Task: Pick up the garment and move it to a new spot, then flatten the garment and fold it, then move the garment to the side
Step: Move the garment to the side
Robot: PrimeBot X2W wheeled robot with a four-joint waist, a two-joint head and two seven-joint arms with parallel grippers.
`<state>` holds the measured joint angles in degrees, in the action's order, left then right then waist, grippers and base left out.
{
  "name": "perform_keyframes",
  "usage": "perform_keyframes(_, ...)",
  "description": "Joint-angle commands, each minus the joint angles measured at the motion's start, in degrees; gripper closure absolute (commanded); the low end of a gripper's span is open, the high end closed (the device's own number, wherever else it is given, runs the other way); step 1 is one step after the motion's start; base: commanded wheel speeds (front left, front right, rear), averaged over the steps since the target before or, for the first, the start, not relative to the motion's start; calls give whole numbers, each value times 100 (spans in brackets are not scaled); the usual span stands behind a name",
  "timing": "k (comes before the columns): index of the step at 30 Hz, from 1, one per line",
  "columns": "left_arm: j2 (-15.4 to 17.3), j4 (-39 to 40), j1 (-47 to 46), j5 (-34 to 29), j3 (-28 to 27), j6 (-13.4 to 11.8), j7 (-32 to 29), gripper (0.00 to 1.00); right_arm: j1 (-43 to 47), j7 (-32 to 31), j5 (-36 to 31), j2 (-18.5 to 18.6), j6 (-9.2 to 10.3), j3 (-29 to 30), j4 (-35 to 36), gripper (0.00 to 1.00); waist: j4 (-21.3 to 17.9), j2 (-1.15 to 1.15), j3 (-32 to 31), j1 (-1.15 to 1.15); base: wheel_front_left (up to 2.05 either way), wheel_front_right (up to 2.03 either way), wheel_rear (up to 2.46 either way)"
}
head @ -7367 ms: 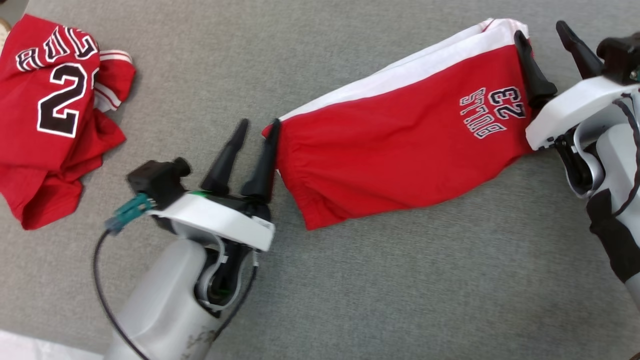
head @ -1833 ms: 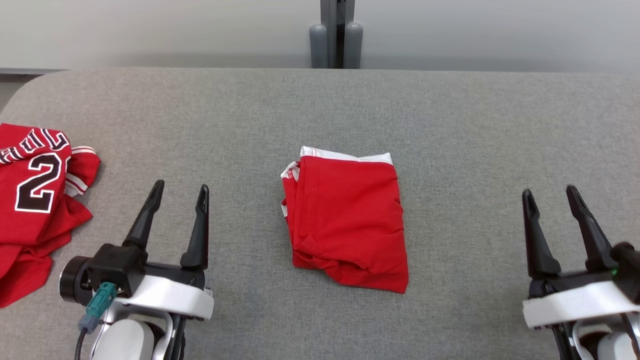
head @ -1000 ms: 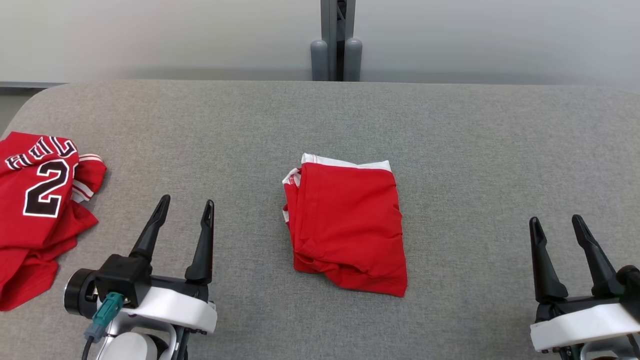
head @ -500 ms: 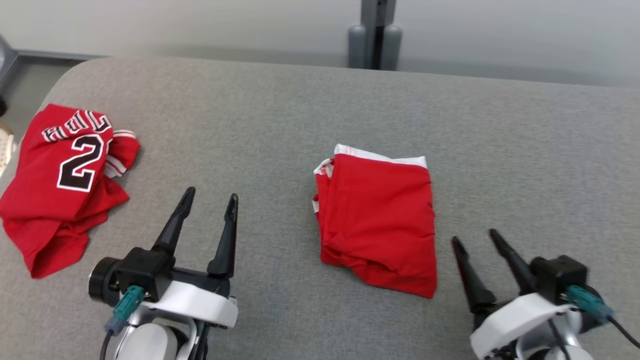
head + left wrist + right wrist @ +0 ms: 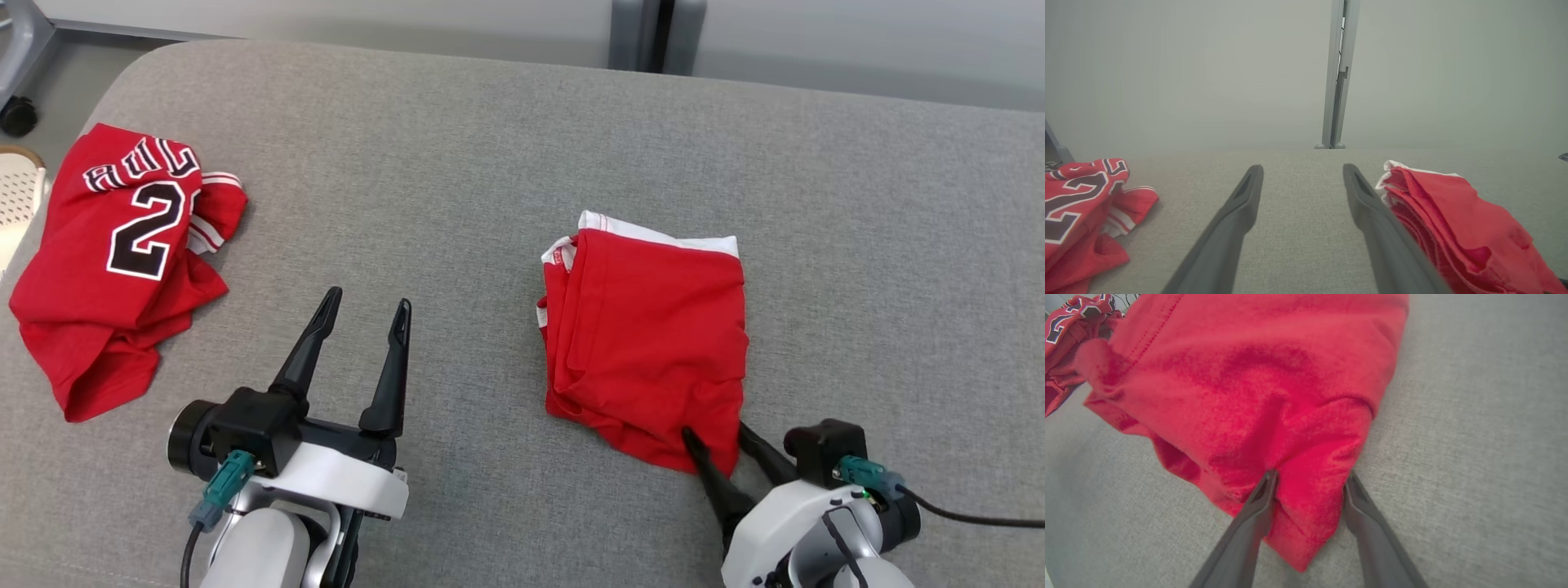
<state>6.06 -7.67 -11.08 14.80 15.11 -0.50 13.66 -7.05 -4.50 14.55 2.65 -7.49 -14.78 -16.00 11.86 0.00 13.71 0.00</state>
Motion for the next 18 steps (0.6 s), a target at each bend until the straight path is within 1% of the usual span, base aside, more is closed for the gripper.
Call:
perform_keyframes(1, 6, -14, -127, 36, -17, 11, 38, 0, -62, -34, 69, 47, -2, -29, -99, 83, -38, 0, 31, 0, 0, 0, 0)
perform_keyframes(2, 20, -23, -144, 33, -18, 17, 36, 0, -70, -46, 73, 47, -2, -43, -119, 100, -55, 0, 41, 0, 0, 0, 0)
perform_keyframes(7, 32, -27, -171, 56, -22, 36, 66, 0, -162, 56, -81, 60, 1, 63, -89, 100, -169, 0, 87, 0, 0, 0, 0)
perform_keyframes(11, 79, 27, -110, 68, -62, 2, 86, 0, -180, 13, -398, 69, 0, -10, 29, 100, -398, 0, 160, 0, 0, 0, 0)
perform_keyframes(15, 158, 127, -150, 49, -71, 17, 94, 0, -328, -72, -617, 269, 0, -161, 190, 100, -746, 0, 336, 0, 0, 0, 0)
perform_keyframes(18, 221, 224, -245, 25, -59, 50, 54, 0, -517, -67, -613, 520, 0, -167, 196, 100, -1054, 0, 480, 0, 0, 0, 0)
